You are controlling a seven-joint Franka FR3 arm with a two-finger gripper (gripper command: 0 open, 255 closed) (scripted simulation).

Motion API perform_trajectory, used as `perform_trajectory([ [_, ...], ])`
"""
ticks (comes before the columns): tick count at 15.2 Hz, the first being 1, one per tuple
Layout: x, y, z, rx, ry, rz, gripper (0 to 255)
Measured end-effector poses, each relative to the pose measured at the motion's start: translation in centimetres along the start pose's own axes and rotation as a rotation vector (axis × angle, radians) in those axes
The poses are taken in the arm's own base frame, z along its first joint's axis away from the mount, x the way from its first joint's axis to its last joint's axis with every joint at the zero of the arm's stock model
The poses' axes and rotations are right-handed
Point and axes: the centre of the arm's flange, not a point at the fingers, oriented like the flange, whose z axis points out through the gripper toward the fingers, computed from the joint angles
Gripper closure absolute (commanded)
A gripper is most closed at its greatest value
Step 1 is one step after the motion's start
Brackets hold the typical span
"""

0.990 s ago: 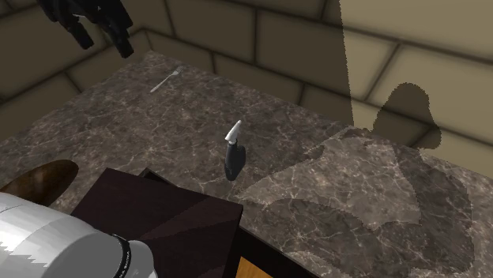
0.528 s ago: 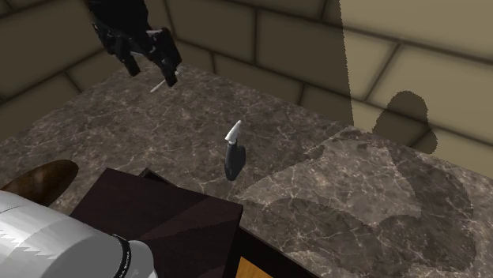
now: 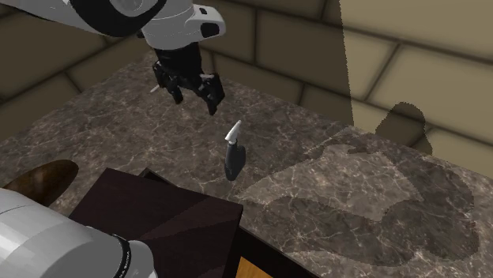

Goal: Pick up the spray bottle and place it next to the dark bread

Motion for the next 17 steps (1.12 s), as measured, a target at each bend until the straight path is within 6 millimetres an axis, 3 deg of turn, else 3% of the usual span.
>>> perform_trajectory([
  [8,3.2,5.7,7.8,0.014,0.003,0.019,0],
  [11,3.5,6.3,10.3,0.015,0.004,0.021,0],
  [17,3.5,6.3,13.0,0.015,0.005,0.021,0],
])
